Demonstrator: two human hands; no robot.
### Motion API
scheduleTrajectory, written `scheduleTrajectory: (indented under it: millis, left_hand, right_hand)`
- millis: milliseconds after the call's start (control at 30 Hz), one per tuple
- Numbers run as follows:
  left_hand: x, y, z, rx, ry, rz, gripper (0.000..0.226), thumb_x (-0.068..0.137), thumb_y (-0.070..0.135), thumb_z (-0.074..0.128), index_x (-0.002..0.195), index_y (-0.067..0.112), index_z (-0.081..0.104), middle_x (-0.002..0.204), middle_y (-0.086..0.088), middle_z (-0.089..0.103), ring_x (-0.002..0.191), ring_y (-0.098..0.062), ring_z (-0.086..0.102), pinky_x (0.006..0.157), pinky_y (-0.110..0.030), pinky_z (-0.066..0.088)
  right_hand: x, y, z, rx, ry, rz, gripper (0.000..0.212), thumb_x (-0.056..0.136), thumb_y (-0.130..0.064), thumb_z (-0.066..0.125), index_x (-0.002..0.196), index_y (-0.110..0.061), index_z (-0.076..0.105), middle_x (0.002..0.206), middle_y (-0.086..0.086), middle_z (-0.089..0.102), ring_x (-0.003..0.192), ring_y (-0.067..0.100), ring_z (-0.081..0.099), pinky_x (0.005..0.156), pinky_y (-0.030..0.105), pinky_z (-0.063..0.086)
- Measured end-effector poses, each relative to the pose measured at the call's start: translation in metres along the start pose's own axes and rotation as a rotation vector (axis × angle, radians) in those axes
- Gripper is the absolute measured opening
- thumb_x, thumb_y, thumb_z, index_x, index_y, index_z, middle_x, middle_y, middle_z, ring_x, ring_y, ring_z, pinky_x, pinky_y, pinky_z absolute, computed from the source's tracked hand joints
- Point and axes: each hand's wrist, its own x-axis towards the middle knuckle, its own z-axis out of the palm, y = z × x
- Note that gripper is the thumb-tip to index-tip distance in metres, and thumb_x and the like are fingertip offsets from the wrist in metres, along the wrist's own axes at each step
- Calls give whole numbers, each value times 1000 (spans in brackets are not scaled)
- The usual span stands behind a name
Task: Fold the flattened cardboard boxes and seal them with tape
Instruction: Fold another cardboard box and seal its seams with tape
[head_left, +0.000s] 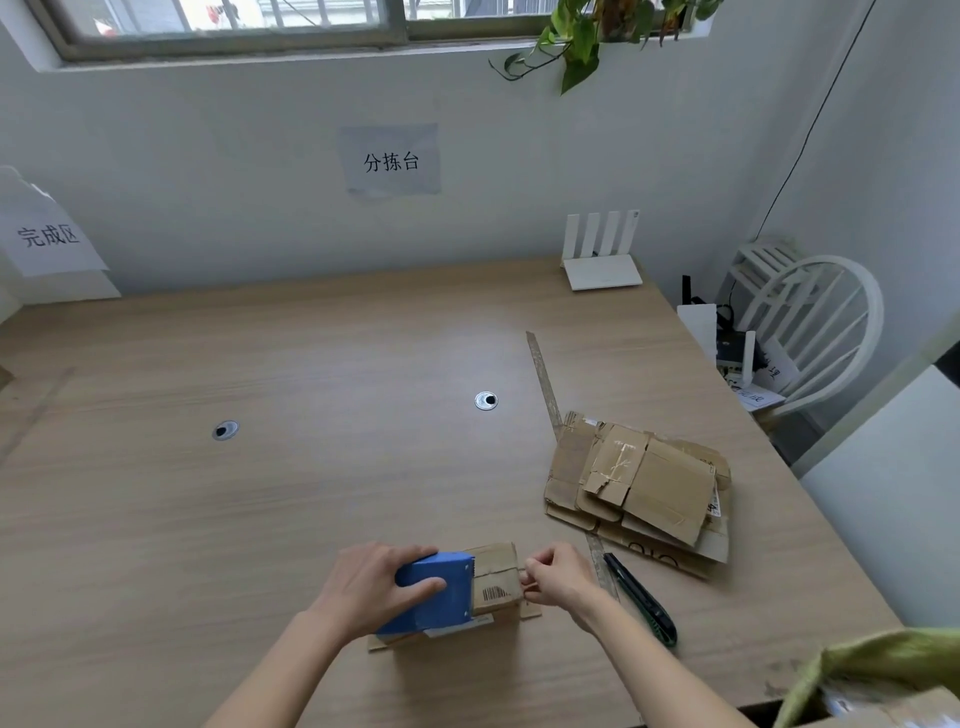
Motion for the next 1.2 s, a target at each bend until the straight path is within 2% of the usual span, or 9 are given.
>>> scheduleTrajectory:
  millis: [200, 400, 567, 667, 767, 900, 967, 1067, 1200]
  left_hand:
    - [1, 2, -2, -15, 2, -14, 52, 88, 73, 44, 135, 52, 51, 114, 23, 68, 94, 0, 59, 75, -20, 42]
    - [2, 1, -1, -32, 26, -16, 52, 86, 75, 44, 132, 53, 53, 106, 23, 70, 79, 2, 50, 64, -17, 33]
    - [3, -5, 10, -75, 73, -57, 62, 77, 85, 33, 127, 56, 55, 97, 25, 69, 80, -1, 58, 63, -16, 36]
    - [6, -5, 13, -92, 80, -79, 63, 76, 85, 31, 126, 57, 56, 95, 25, 69, 81, 0, 59, 65, -18, 41]
    - [6, -5, 11, -99, 82, -93, 60, 77, 83, 34, 124, 56, 58, 90, 27, 66, 77, -1, 58, 61, -15, 37]
    - [6, -1, 3, -91, 78, -109, 44, 85, 74, 47, 123, 55, 59, 85, 30, 58, 74, -1, 55, 59, -13, 33]
    - [8, -1, 3, -93, 76, -100, 44, 85, 75, 47, 123, 55, 59, 89, 29, 62, 76, -1, 56, 60, -13, 34]
    - [9, 0, 4, -91, 83, -83, 50, 83, 77, 43, 124, 54, 59, 102, 26, 69, 79, 1, 57, 62, -12, 34]
    - [6, -4, 0, -73, 62, -100, 50, 83, 77, 46, 125, 55, 58, 107, 26, 69, 82, 2, 55, 63, -11, 33]
  right_hand:
    - [4, 0, 1, 14, -15, 25, 11, 99, -8, 61, 89, -4, 64, 93, 16, 70, 77, 21, 72, 64, 30, 63]
    - [14, 7, 2, -29, -63, 19, 10, 96, -15, 68, 96, -6, 65, 104, 15, 68, 88, 25, 72, 62, 31, 63]
    - [19, 19, 5, -24, -45, 19, 13, 92, -22, 74, 96, -11, 71, 101, 13, 70, 79, 22, 70, 67, 37, 64]
    - [17, 25, 5, 46, -21, 49, 42, 85, -26, 82, 119, -7, 68, 111, 13, 67, 86, 23, 69, 69, 40, 65]
    - [18, 37, 2, -13, 3, 80, 95, 70, -33, 92, 150, -28, 42, 137, 11, 52, 115, 31, 60, 68, 36, 63]
    - [3, 25, -6, -396, 12, -349, 66, 85, -18, 68, 142, -41, 44, 143, -6, 48, 127, 13, 51, 108, 40, 46]
    - [-5, 7, -7, -557, -79, -584, 76, 83, -20, 60, 151, -42, 34, 157, -15, 34, 144, 6, 32, 122, 41, 31]
    - [-10, -15, 0, -962, -240, -787, 106, 77, -49, 70, 161, -33, 8, 168, -14, 11, 155, 9, 6, 127, 39, 6]
    - [-5, -17, 22, -1121, -217, -820, 105, 76, -53, 77, 159, -25, 20, 159, -4, 35, 147, 19, 31, 124, 37, 17]
